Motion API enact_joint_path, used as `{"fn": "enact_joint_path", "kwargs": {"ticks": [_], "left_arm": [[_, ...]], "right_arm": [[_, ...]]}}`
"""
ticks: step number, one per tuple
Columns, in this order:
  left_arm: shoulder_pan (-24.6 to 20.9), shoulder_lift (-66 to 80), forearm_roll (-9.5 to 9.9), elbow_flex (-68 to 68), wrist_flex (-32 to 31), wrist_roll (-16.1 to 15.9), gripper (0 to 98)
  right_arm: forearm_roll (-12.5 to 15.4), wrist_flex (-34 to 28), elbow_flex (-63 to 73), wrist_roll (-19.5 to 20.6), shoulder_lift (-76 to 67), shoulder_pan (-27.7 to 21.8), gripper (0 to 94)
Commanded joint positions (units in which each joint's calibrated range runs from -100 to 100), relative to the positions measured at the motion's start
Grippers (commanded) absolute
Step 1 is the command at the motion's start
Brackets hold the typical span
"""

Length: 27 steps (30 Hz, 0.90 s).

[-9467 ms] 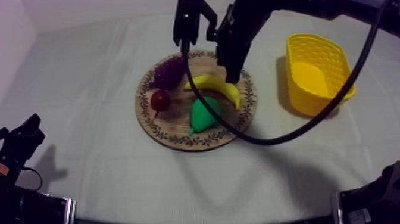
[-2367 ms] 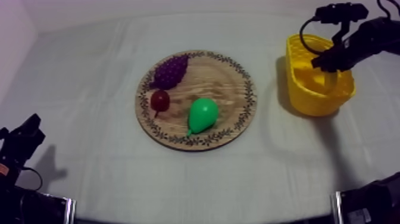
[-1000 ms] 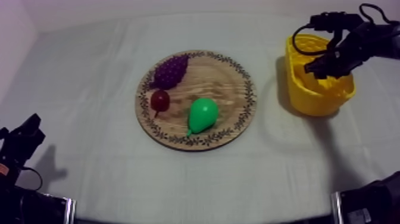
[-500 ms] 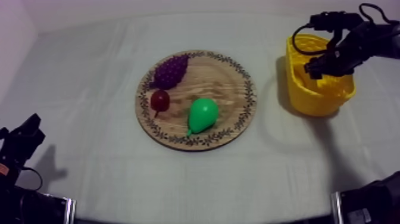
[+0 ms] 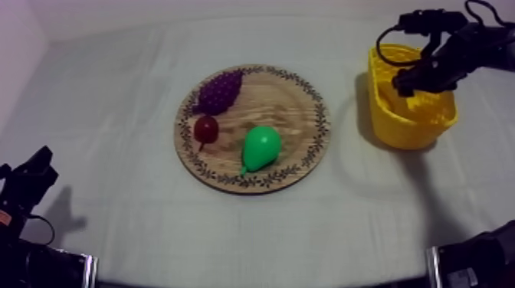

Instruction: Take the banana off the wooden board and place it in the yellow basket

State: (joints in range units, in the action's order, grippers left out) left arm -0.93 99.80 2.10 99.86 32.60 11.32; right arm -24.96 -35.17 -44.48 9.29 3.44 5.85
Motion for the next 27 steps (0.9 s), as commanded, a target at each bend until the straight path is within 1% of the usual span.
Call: {"fn": "enact_joint_path", "kwargs": {"ticks": [1, 4, 5, 6, 9, 10, 12, 14, 17, 20, 22, 24, 25, 27], "left_arm": [[0.0, 0.0, -0.02, 0.0, 0.0, 0.0, 0.1], [0.0, 0.0, -0.02, 0.0, 0.0, 0.0, 0.1], [0.0, 0.0, -0.02, 0.0, 0.0, 0.0, 0.1], [0.0, 0.0, -0.02, 0.0, 0.0, 0.0, 0.1], [0.0, 0.0, -0.02, 0.0, 0.0, 0.0, 0.1], [0.0, 0.0, -0.02, 0.0, 0.0, 0.0, 0.1], [0.0, 0.0, -0.02, 0.0, 0.0, 0.0, 0.1], [0.0, 0.0, -0.02, 0.0, 0.0, 0.0, 0.1], [0.0, 0.0, -0.02, 0.0, 0.0, 0.0, 0.1], [0.0, 0.0, -0.02, 0.0, 0.0, 0.0, 0.1], [0.0, 0.0, -0.02, 0.0, 0.0, 0.0, 0.1], [0.0, 0.0, -0.02, 0.0, 0.0, 0.0, 0.1], [0.0, 0.0, -0.02, 0.0, 0.0, 0.0, 0.1], [0.0, 0.0, -0.02, 0.0, 0.0, 0.0, 0.1]], "right_arm": [[1.5, -0.8, 2.0, -1.7, -0.7, -0.1, 57.9], [4.4, -2.4, 5.3, -4.6, -2.8, -0.6, 55.6], [5.5, -2.9, 6.3, -5.8, -3.8, -0.8, 52.7], [6.5, -3.2, 7.0, -6.9, -5.0, -1.0, 47.6], [8.3, -3.4, 7.6, -8.5, -10.1, -1.5, 21.0], [8.8, -3.2, 7.3, -8.9, -12.0, -1.7, 14.8], [9.8, -2.6, 5.9, -9.7, -16.1, -2.0, 7.5], [10.6, -1.7, 3.4, -10.6, -20.3, -2.1, 3.9], [11.4, 1.2, -2.8, -11.3, -27.3, -2.2, 1.7], [13.6, 5.0, -11.2, -12.5, -35.4, -2.6, 0.9], [16.3, 8.4, -17.8, -14.0, -41.5, -3.2, 0.7], [20.4, 11.1, -24.4, -16.6, -47.8, -3.8, 0.6], [23.5, 11.8, -27.2, -19.1, -50.9, -4.2, 0.6], [30.9, 11.1, -31.9, -25.7, -57.1, -5.0, 0.5]]}}
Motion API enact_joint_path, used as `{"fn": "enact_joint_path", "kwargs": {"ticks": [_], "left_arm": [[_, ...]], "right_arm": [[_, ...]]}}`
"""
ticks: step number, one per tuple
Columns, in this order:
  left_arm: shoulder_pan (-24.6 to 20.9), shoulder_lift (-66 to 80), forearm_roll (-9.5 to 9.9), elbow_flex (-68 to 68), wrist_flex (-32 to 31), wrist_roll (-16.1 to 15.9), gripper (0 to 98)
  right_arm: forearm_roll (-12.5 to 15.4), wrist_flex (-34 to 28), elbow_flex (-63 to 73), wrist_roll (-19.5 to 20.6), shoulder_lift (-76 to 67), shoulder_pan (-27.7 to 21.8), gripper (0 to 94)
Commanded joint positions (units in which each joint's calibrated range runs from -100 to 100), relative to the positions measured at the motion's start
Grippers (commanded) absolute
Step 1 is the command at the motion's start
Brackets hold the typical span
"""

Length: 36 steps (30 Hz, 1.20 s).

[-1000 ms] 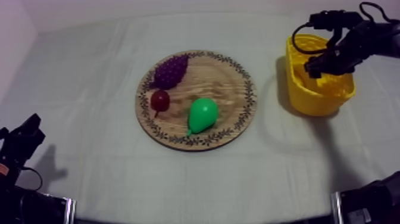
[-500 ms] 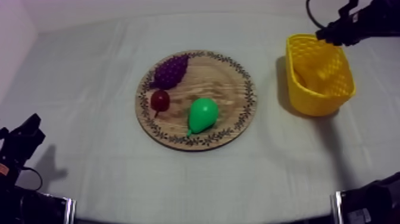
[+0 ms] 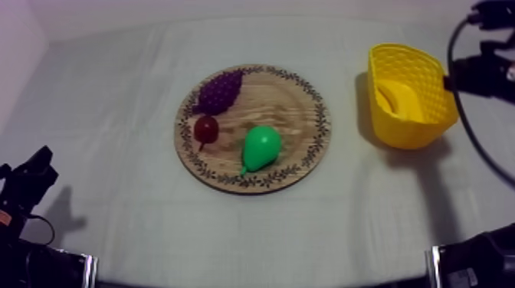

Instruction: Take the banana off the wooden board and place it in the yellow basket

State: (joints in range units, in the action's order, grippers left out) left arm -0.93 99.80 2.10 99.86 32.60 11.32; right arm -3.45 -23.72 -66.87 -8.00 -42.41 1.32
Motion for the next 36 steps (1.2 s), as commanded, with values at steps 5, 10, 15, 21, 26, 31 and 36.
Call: {"fn": "enact_joint_path", "kwargs": {"ticks": [5, 10, 15, 21, 26, 31, 36], "left_arm": [[0.0, 0.0, -0.02, 0.0, 0.0, 0.0, 0.1], [0.0, 0.0, -0.02, 0.0, 0.0, 0.0, 0.1], [0.0, 0.0, -0.02, 0.0, 0.0, 0.0, 0.1], [0.0, 0.0, -0.02, 0.0, 0.0, 0.0, 0.1], [0.0, 0.0, -0.02, 0.0, 0.0, 0.0, 0.1], [0.0, 0.0, -0.02, 0.0, 0.0, 0.0, 0.1], [0.0, 0.0, -0.02, 0.0, 0.0, 0.0, 0.1]], "right_arm": [[17.6, -6.1, -17.8, -15.5, -25.0, -1.5, 0.5], [16.0, -11.9, -22.8, -12.5, -35.7, -0.6, 0.5], [14.7, -15.0, -26.8, -9.1, -44.8, -0.5, 0.5], [13.5, -17.4, -29.1, -6.8, -51.6, -1.2, 0.5], [10.3, -17.4, -30.4, -2.3, -53.0, -1.3, 0.5], [7.6, -16.1, -31.7, 1.9, -53.2, -1.2, 0.4], [5.3, -14.6, -32.6, 2.2, -53.3, -1.5, 0.4]]}}
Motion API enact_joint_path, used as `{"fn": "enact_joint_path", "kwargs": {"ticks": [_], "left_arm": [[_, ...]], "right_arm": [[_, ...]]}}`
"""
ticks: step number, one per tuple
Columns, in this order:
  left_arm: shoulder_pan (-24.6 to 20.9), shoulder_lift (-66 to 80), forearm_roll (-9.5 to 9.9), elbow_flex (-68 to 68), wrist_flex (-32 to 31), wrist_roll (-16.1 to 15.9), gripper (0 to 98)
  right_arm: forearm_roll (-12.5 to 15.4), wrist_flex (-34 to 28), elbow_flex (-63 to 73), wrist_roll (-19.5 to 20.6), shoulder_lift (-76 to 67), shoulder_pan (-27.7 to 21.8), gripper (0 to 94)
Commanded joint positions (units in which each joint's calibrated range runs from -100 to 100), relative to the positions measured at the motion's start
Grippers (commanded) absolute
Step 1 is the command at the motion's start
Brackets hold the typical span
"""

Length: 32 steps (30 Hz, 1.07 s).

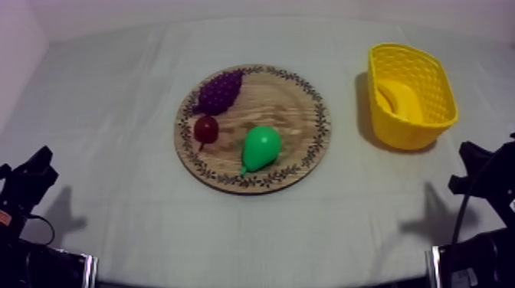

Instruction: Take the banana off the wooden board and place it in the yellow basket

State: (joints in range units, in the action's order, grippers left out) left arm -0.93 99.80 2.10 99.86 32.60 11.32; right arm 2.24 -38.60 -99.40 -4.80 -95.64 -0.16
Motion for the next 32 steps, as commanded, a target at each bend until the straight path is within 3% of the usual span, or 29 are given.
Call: {"fn": "enact_joint_path", "kwargs": {"ticks": [1, 8, 32], "left_arm": [[0.0, 0.0, -0.02, 0.0, 0.0, 0.0, 0.1], [0.0, 0.0, -0.02, 0.0, 0.0, 0.0, 0.1], [0.0, 0.0, -0.02, 0.0, 0.0, 0.0, 0.1]], "right_arm": [[-0.6, 0.5, -0.1, -2.1, 0.0, -0.1, 0.4], [-1.0, 0.8, -0.3, -7.9, 0.0, -0.1, 0.4], [-1.0, 0.8, -0.3, -7.4, 0.0, -0.1, 0.4]]}}
